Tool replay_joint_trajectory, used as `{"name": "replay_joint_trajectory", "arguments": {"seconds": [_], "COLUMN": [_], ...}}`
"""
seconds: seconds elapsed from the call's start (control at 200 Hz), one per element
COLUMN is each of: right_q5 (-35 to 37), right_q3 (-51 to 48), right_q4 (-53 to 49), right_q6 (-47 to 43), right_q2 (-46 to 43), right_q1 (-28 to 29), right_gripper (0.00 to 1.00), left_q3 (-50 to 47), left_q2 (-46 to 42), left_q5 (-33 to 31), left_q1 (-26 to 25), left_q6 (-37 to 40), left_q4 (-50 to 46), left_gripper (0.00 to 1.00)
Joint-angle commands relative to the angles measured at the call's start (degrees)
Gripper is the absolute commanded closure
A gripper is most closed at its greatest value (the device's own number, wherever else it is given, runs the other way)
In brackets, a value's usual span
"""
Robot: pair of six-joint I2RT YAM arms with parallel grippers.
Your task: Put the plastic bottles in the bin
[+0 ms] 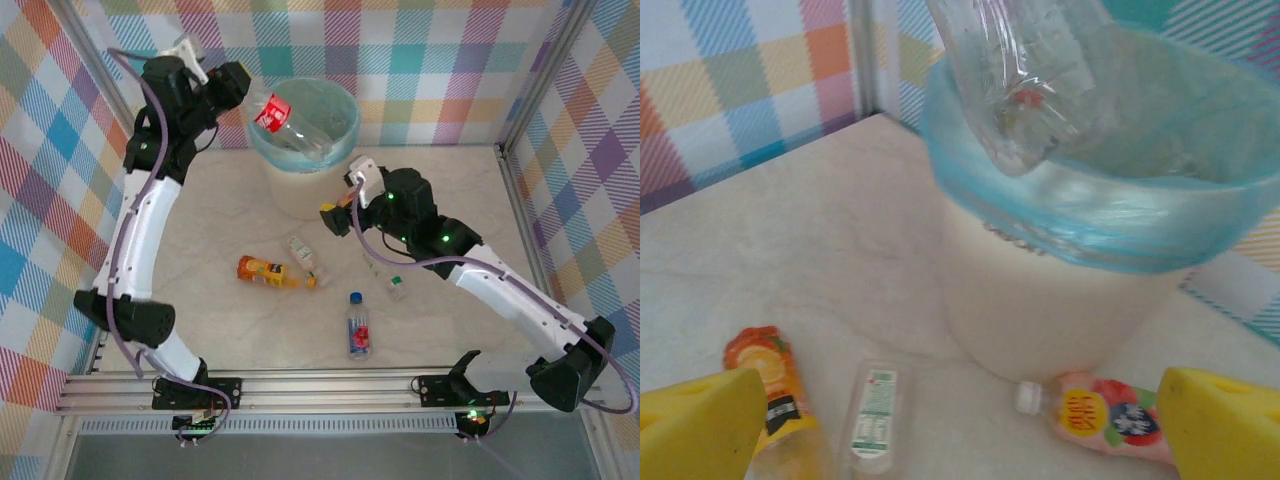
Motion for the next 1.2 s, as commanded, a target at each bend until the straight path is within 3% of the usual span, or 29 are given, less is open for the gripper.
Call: {"name": "replay_joint_trajectory", "arguments": {"seconds": [0.0, 0.155, 0.235, 0.515, 0.725, 0.975, 1.195], "right_q5": [4.36, 3.15, 2.77, 0.36, -1.46, -3.11, -4.17], "right_q3": [2.57, 3.85, 4.59, 5.55, 6.53, 8.37, 9.52], "right_q4": [-3.13, -5.19, -6.15, -7.4, -7.52, -7.57, -7.65], "right_q6": [-2.66, -4.49, -5.53, -7.28, -7.19, -7.19, -7.28], "right_q2": [-1.98, -1.81, -1.07, 2.25, 4.11, 6.03, 7.11], "right_q1": [-1.48, -3.67, -4.11, -5.44, -6.57, -7.26, -7.77], "right_gripper": [0.0, 0.0, 0.0, 0.01, 0.0, 0.0, 0.0], "left_q3": [10.18, 30.71, 36.27, 36.28, 36.25, 36.21, 36.2], "left_q2": [6.74, 20.68, 25.91, 32.63, 34.47, 31.78, 30.15], "left_q5": [-7.28, -10.48, -11.41, -14.78, -19.67, -19.63, -25.61], "left_q1": [-3.49, -6.23, -7.65, -10.65, -10.81, -10.78, -10.71], "left_q6": [11.67, 20.7, 23.99, 30.41, 30.61, 26.16, 25.04], "left_q4": [-2.36, -12.96, -15.55, -18.13, -18.42, -9.14, -0.16], "left_gripper": [1.0, 1.0, 1.0, 0.99, 1.0, 1.0, 1.0]}}
